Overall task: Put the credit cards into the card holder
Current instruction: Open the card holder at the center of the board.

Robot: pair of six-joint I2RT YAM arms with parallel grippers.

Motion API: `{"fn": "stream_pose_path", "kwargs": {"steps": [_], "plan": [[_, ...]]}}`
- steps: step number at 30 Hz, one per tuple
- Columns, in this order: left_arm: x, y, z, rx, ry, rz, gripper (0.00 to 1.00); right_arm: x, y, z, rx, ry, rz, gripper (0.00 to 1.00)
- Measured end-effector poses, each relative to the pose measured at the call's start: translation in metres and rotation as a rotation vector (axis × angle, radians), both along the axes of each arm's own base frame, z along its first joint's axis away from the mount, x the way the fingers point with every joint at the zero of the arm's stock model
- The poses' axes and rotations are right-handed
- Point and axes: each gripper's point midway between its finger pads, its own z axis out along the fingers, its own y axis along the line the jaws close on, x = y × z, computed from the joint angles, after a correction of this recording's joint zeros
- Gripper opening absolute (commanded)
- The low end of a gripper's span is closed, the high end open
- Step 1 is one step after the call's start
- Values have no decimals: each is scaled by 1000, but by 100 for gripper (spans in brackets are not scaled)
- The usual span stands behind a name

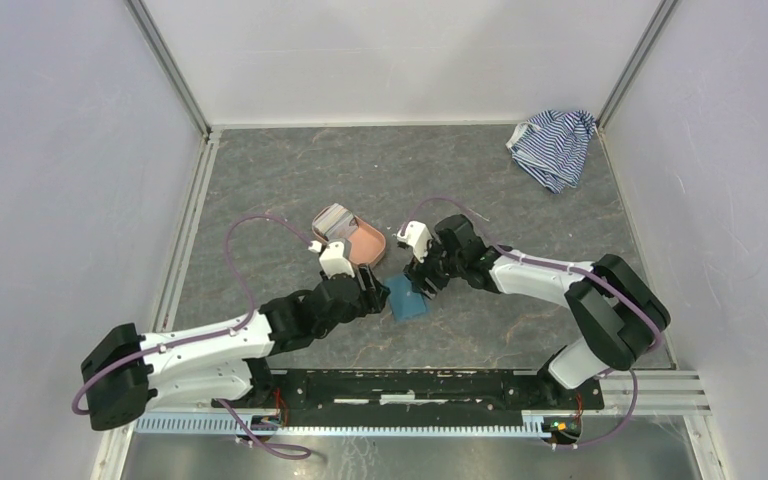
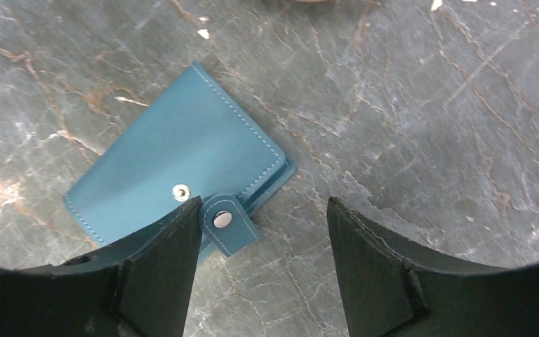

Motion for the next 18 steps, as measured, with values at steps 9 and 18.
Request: {"fn": "stream_pose_path", "kwargs": {"steps": [9, 18], "plan": [[2, -6, -19, 55, 35, -3, 71, 11, -18, 11, -33, -75, -68, 55], [16, -48, -16, 117, 75, -15, 73, 21, -37, 4, 8, 10, -132, 49]]}}
